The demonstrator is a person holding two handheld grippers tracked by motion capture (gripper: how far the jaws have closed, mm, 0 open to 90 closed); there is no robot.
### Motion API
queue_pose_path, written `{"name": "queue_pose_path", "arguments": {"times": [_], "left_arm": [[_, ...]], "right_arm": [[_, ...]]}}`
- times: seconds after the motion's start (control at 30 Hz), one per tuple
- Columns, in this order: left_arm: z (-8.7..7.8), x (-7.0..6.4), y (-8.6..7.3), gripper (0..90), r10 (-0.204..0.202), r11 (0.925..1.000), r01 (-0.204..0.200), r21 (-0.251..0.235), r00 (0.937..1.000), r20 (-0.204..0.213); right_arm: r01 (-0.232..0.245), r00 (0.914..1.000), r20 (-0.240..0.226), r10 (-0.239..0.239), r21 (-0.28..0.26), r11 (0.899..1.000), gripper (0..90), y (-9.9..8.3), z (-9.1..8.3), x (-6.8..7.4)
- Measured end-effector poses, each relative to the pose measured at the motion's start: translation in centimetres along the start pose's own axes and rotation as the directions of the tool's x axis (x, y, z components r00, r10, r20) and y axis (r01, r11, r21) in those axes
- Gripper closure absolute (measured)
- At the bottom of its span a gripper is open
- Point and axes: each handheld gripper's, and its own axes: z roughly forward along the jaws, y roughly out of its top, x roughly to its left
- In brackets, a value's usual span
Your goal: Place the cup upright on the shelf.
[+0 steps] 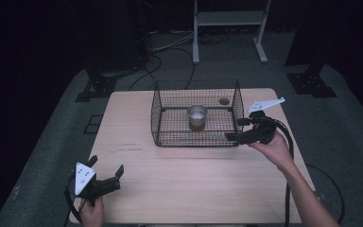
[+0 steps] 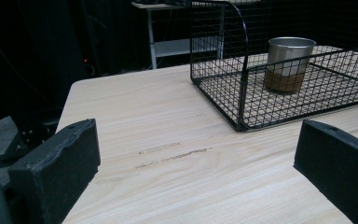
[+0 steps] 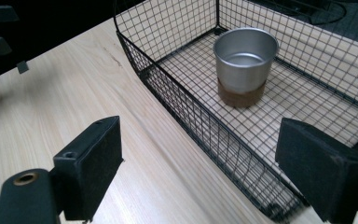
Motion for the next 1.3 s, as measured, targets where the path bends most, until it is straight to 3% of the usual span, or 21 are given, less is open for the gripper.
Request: {"name": "queue_pose_path", "arguments": {"times": [0.37,0.8,1.3], "left_arm": [[0.0,0.0,0.0,0.0,0.0,1.0,0.0,-0.002,1.0,-0.001],[0.0,0.0,0.0,0.0,0.0,1.0,0.0,0.001,1.0,-0.001],[0.2,-0.2,0.0,0.0,0.002,1.0,-0.002,0.004,1.0,0.004]], "right_arm": [[-0.032,0.9993,0.021,0.032,0.003,0.999,14.1,-2.1,-1.0,-0.8],[-0.037,0.9989,0.028,0.037,-0.008,0.999,14.4,-3.8,-2.0,-1.0],[-0.061,0.9979,0.022,0.061,-0.001,0.998,14.3,-6.5,-2.0,-1.1]]}}
